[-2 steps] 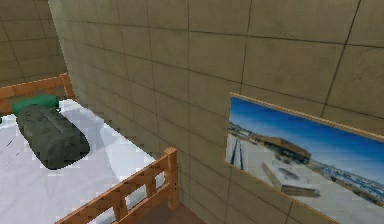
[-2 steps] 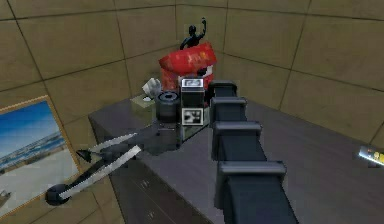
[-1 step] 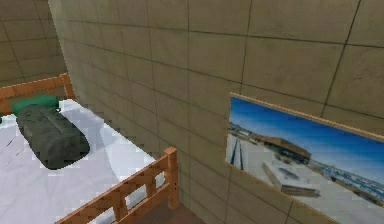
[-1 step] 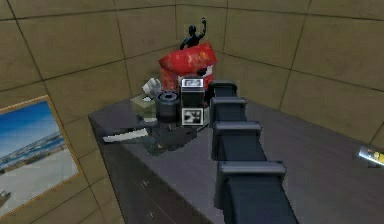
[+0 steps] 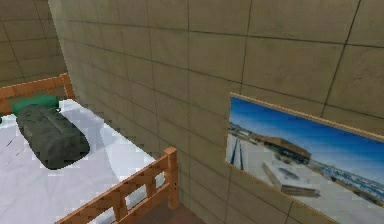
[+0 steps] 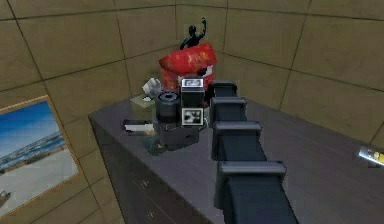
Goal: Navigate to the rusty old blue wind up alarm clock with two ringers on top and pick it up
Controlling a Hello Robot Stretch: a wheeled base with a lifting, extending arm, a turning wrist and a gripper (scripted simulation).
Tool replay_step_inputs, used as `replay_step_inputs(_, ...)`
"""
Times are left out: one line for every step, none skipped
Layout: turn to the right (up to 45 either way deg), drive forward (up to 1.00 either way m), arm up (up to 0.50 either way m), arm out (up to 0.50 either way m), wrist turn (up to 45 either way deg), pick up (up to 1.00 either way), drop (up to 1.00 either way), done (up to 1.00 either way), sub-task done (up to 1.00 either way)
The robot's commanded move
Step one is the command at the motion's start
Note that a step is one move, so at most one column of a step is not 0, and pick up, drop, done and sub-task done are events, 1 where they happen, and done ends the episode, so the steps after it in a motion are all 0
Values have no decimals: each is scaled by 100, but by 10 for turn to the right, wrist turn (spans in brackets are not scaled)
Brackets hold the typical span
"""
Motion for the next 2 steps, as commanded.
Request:
replay_step_inputs(0,0,0,0,0,100,0,0,0)
replay_step_inputs(0,0,0,0,0,0,0,100,0)
